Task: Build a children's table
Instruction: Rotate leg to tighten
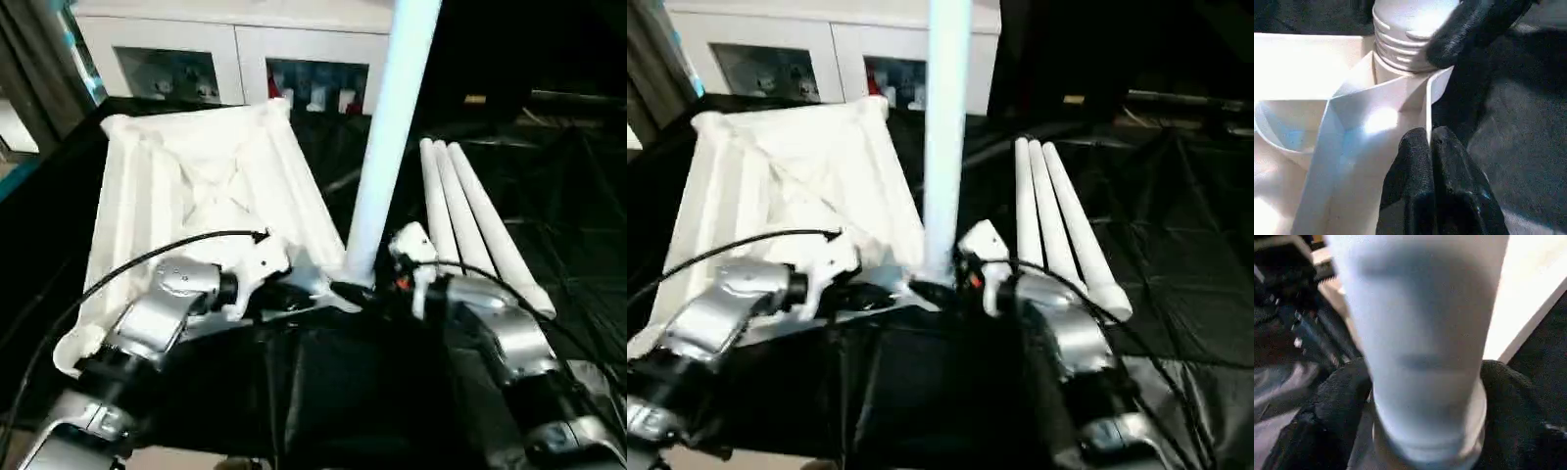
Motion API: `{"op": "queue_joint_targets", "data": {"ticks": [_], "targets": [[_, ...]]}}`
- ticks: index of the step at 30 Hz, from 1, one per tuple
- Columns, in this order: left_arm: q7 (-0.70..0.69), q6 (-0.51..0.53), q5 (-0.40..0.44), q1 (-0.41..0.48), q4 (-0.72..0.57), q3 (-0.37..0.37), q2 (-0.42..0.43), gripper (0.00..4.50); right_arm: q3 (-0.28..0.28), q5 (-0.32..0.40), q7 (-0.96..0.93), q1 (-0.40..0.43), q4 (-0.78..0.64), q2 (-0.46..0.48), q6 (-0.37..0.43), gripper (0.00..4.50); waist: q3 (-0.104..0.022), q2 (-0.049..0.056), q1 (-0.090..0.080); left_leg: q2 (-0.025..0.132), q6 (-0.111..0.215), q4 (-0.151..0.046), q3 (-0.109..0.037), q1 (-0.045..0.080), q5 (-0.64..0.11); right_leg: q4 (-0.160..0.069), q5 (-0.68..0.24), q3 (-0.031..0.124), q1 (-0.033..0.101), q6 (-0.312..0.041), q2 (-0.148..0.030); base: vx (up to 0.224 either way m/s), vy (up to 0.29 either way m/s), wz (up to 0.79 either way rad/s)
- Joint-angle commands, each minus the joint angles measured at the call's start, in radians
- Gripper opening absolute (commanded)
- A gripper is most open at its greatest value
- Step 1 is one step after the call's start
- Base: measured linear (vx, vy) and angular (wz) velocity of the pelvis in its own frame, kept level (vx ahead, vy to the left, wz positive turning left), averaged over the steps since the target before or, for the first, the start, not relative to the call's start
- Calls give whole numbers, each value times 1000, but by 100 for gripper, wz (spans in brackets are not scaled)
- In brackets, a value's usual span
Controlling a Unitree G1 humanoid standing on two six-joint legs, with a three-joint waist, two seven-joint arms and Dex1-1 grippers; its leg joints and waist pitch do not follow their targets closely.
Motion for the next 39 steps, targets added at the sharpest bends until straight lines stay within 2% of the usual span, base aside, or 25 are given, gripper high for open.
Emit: {"op": "queue_joint_targets", "data": {"ticks": [1,2,3,6,9,12,13,14,16,17,18,19,20,22,25,26,31,34,35,36,37,38,39], "targets": [[-21,-6,-6,6,-22,-5,4,0,8,4,9,7,-25,-1,12,338,-65,3,0,26,34,-74,-7,21,-235,-70,-164,47,48,-243,-60,0,0,0],[-17,-5,-6,4,-20,-3,3,0,9,3,9,11,-27,2,14,315,-65,3,-1,26,32,-74,-7,22,-237,-70,-173,47,47,-240,-60,0,0,0],[-12,-4,-6,3,-19,-2,2,0,10,3,8,13,-29,3,15,306,-63,2,-1,27,29,-74,-6,23,-240,-72,-190,48,45,-234,-60,0,0,0],[-3,-1,-5,-1,-18,-1,-9,0,12,7,-2,23,-36,14,24,287,-65,3,-1,27,30,-74,-8,21,-221,-69,-164,47,46,-232,-58,0,0,0],[20,1,-3,-5,-13,-2,-23,0,2,1,-48,25,-19,37,20,282,-66,2,-3,27,34,-73,-7,20,-212,-67,-135,47,45,-241,-58,0,0,0],[79,10,16,-19,10,0,-54,0,-14,-26,-147,15,31,74,8,278,-63,2,-4,26,24,-75,-7,21,-231,-71,-174,47,43,-236,-58,0,0,0],[96,13,22,-25,19,1,-62,0,-18,-34,-172,11,45,83,6,278,-63,2,-5,26,20,-76,-7,22,-239,-73,-187,47,42,-233,-59,0,0,0],[147,26,33,-40,43,8,-89,0,-25,-60,-245,1,85,104,-7,277,-60,2,-7,24,5,-78,-8,23,-265,-78,-247,47,40,-219,-59,0,0,0],[172,32,38,-48,55,11,-103,0,-28,-73,-283,-5,104,114,-13,277,-59,1,-9,23,-5,-79,-9,24,-276,-82,-275,47,40,-210,-60,0,0,0],[216,42,50,-62,77,15,-126,0,-43,-81,-347,-17,139,136,-5,277,-59,0,-10,23,-7,-80,-11,21,-277,-83,-287,46,43,-197,-60,0,0,0],[256,49,62,-75,98,16,-147,0,-59,-85,-405,-29,172,156,4,277,-56,2,-14,22,-7,-80,-8,25,-296,-89,-314,48,34,-192,-60,0,0,0],[272,53,65,-80,106,18,-156,0,-64,-86,-423,-33,182,164,7,277,-56,1,-12,22,-11,-80,-11,28,-305,-90,-331,47,35,-187,-60,0,0,0],[356,70,79,-105,145,27,-206,0,-91,-86,-522,-56,238,207,18,276,-58,0,-16,21,-16,-79,-11,25,-297,-89,-333,47,37,-185,-61,0,0,0],[426,85,88,-126,173,34,-253,0,-107,-81,-583,-75,277,249,24,276,-58,1,-17,21,-17,-79,-11,26,-303,-92,-343,46,36,-178,-61,0,0,0],[432,81,90,-137,178,22,-290,0,-99,-68,-561,-89,289,292,0,276,-55,0,-16,20,-7,-82,-13,26,-332,-99,-367,45,34,-164,-60,0,0,0],[423,80,89,-136,175,17,-293,0,-98,-59,-542,-91,284,298,-6,332,-56,1,-15,21,-4,-82,-14,25,-334,-100,-368,45,34,-161,-61,0,0,0],[363,56,84,-119,154,3,-262,0,-91,-53,-466,-101,257,272,-35,368,-57,3,-15,22,0,-85,-15,21,-333,-97,-350,44,36,-162,-61,0,0,0],[289,38,71,-95,121,-7,-221,0,-75,-43,-362,-96,221,224,-37,368,-61,3,-13,23,7,-83,-15,20,-309,-92,-296,45,41,-179,-61,0,0,0],[271,36,66,-89,111,-9,-212,0,-70,-39,-334,-92,210,211,-35,368,-64,3,-12,24,17,-82,-14,16,-279,-86,-250,45,46,-187,-61,0,0,0],[253,35,62,-83,102,-11,-202,0,-65,-36,-305,-89,197,199,-33,368,-65,4,-12,25,27,-78,-11,17,-247,-81,-190,47,43,-205,-59,0,0,0],[237,39,58,-77,92,-12,-193,0,-57,-31,-275,-83,183,186,-31,368,-67,4,-13,24,32,-77,-11,15,-229,-77,-160,46,45,-215,-58,0,0,0],[196,42,50,-63,68,-20,-168,0,-41,-28,-215,-72,153,151,-33,368,-69,3,-12,23,48,-74,-10,13,-187,-68,-87,43,50,-239,-57,0,0,0],[183,42,48,-58,61,-22,-160,0,-36,-28,-197,-69,144,140,-34,368,-69,4,-12,24,52,-73,-11,12,-179,-66,-72,42,53,-244,-57,0,0,0]]}}
